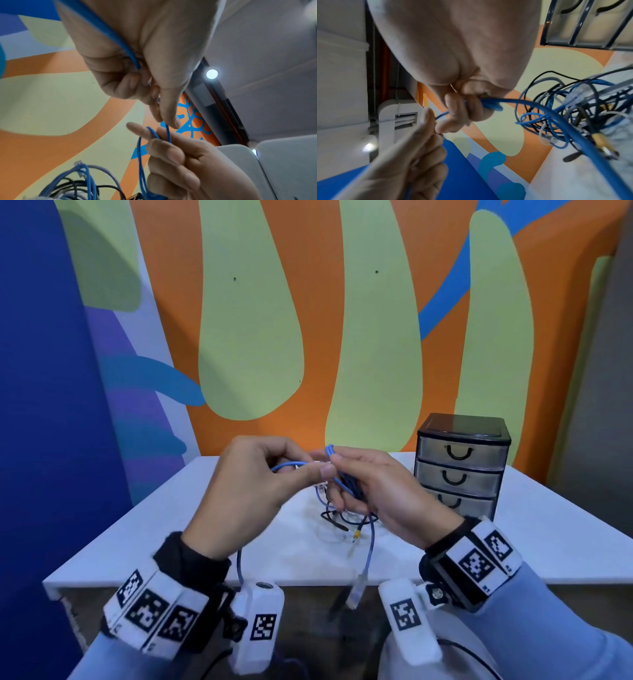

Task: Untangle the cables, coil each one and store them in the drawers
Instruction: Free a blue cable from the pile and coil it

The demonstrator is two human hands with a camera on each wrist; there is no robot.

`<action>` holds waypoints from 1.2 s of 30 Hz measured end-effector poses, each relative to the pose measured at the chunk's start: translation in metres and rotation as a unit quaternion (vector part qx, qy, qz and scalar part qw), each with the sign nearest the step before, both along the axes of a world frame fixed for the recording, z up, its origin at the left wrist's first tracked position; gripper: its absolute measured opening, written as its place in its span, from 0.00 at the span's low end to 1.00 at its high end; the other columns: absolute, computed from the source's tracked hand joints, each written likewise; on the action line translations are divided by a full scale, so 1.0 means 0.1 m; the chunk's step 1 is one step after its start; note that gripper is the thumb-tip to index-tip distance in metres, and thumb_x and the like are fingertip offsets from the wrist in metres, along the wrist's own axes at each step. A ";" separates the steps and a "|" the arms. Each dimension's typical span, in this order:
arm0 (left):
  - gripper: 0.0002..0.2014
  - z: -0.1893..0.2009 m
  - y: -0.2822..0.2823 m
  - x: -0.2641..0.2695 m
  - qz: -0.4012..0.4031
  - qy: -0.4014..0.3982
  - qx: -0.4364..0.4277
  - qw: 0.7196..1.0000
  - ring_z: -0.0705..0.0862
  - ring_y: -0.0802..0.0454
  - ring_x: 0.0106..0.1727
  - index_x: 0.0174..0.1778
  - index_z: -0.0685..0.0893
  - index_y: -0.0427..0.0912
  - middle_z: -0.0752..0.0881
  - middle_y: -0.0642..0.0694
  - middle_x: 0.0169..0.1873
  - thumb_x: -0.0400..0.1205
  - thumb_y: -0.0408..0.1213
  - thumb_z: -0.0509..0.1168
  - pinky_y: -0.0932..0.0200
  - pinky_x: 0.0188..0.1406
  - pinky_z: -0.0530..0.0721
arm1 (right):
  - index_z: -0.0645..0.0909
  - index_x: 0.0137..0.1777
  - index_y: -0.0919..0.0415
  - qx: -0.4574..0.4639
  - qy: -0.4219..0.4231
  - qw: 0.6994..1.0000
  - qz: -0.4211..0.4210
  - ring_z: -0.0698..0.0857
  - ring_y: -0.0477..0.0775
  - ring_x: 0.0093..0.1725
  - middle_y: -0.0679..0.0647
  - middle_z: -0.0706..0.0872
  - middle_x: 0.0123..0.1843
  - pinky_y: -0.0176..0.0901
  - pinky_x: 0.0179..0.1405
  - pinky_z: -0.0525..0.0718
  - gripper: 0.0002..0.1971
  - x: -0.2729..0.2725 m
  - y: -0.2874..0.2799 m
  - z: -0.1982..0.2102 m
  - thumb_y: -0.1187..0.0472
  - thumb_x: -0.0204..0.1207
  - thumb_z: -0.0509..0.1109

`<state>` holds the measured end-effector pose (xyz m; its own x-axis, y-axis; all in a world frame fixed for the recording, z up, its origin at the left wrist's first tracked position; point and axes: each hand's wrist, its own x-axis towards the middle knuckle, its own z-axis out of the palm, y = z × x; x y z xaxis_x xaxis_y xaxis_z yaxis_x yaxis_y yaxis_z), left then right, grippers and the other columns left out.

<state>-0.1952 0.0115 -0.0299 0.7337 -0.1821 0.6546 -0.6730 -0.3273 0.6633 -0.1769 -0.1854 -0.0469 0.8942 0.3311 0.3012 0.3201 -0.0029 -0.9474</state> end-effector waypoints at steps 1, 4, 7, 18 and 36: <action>0.13 -0.01 0.03 0.05 -0.006 0.013 -0.035 0.999 0.74 0.62 0.26 0.35 0.92 0.40 0.81 0.57 0.22 0.73 0.44 0.86 0.71 0.29 0.71 | 0.85 0.70 0.64 -0.010 0.001 1.000 0.016 0.64 0.51 0.24 0.58 0.80 0.28 0.37 0.26 0.66 0.17 -0.02 -0.01 0.03 0.59 0.94 0.58; 0.14 -0.04 0.10 0.16 -0.016 0.045 -0.093 0.995 0.75 0.60 0.28 0.37 0.91 0.34 0.84 0.49 0.26 0.70 0.39 0.87 0.72 0.28 0.72 | 0.85 0.68 0.67 -0.036 0.012 0.998 0.058 0.59 0.51 0.26 0.57 0.76 0.29 0.35 0.26 0.63 0.18 -0.04 -0.03 0.05 0.59 0.94 0.58; 0.12 -0.12 0.13 0.23 -0.022 0.045 -0.129 0.990 0.76 0.58 0.29 0.38 0.92 0.34 0.85 0.47 0.28 0.70 0.37 0.86 0.69 0.30 0.74 | 0.82 0.58 0.65 -0.026 0.040 0.994 0.099 0.61 0.49 0.25 0.56 0.75 0.33 0.41 0.29 0.58 0.15 -0.05 -0.04 0.04 0.58 0.94 0.56; 0.13 -0.59 -0.14 0.20 -0.013 0.101 0.055 0.993 0.75 0.53 0.24 0.47 0.90 0.57 0.81 0.52 0.27 0.93 0.41 0.63 0.58 0.28 0.73 | 0.71 0.81 0.72 0.199 0.046 0.974 0.095 0.89 0.55 0.41 0.56 0.84 0.38 0.40 0.42 0.82 0.20 -0.05 0.10 0.00 0.62 0.94 0.55; 0.08 -0.16 0.10 -0.06 0.004 -0.023 0.010 1.000 0.91 0.49 0.43 0.57 0.94 0.56 0.94 0.54 0.38 0.83 0.43 0.77 0.48 0.49 0.89 | 0.85 0.55 0.61 -0.089 -0.002 0.996 0.012 0.68 0.53 0.29 0.55 0.78 0.32 0.47 0.34 0.66 0.14 -0.04 0.08 -0.06 0.60 0.94 0.58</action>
<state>-0.2009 0.0210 -0.0459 0.7048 -0.1900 0.6835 -0.6997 -0.3448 0.6257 -0.1809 -0.1777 -0.0530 0.8846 0.3998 0.2401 0.3262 -0.1624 -0.9313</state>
